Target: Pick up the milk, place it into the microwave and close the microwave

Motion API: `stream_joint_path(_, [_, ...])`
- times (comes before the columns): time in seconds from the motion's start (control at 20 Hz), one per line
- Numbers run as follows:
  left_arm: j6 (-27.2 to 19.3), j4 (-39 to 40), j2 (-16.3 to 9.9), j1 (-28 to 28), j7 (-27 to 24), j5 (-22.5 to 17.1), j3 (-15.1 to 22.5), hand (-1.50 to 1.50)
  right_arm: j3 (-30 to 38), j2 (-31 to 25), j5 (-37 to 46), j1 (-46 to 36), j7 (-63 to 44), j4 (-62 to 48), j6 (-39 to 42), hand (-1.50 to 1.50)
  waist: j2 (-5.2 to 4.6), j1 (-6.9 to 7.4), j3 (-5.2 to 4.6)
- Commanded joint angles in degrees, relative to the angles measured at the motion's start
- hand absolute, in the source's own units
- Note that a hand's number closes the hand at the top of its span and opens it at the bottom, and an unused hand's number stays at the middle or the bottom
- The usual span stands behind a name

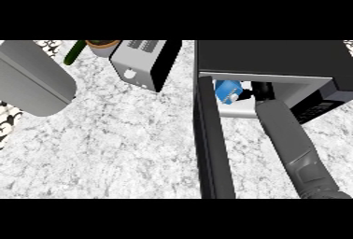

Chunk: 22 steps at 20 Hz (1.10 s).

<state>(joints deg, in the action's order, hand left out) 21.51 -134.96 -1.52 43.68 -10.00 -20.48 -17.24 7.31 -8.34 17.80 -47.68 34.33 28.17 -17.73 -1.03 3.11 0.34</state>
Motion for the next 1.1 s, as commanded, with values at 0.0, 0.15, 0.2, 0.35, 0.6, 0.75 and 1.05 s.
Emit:
stream_joint_path(0.0, [1.38,3.06,0.68,-2.17,-2.14,-1.50,-0.01,-1.50,2.97,-0.73,-0.18,-6.04,1.26,-7.34,-3.91,1.50,-0.34,1.10,-0.25])
stream_joint_path(0.15, [2.18,3.09,0.28,-2.58,-2.35,-1.88,0.21,-1.50,3.68,-3.13,1.22,-6.10,3.03,-9.19,-9.83,1.50,-1.08,2.16,-0.21])
stream_joint_path(0.2, [2.16,1.64,0.42,-2.15,-2.18,-0.95,0.44,-1.50,3.75,-3.12,1.62,-6.12,4.02,-10.11,-11.46,1.50,-1.07,2.30,-0.17])
stream_joint_path(0.35, [0.98,3.02,-0.08,-4.18,-0.94,-0.89,0.07,-1.50,2.60,-5.45,3.93,-8.54,5.12,-11.48,-14.02,1.50,-1.25,1.91,-0.19])
stream_joint_path(0.6, [1.13,0.92,-1.20,-4.35,0.14,-2.10,-0.76,-1.50,2.56,-5.37,5.39,-8.03,7.61,-15.01,-19.71,1.50,-1.95,3.32,-0.04])
stream_joint_path(0.75, [1.73,2.28,-1.70,-5.57,1.11,-2.50,0.54,-1.50,0.92,-7.33,7.98,-10.21,4.43,-18.32,-21.02,1.50,-2.19,3.66,-0.12])
stream_joint_path(1.05, [1.79,2.70,-1.63,-5.85,-0.14,-1.18,-0.40,-1.50,0.63,-12.24,10.57,-9.71,-9.59,-25.72,-34.91,-1.50,-2.75,5.15,-0.41])
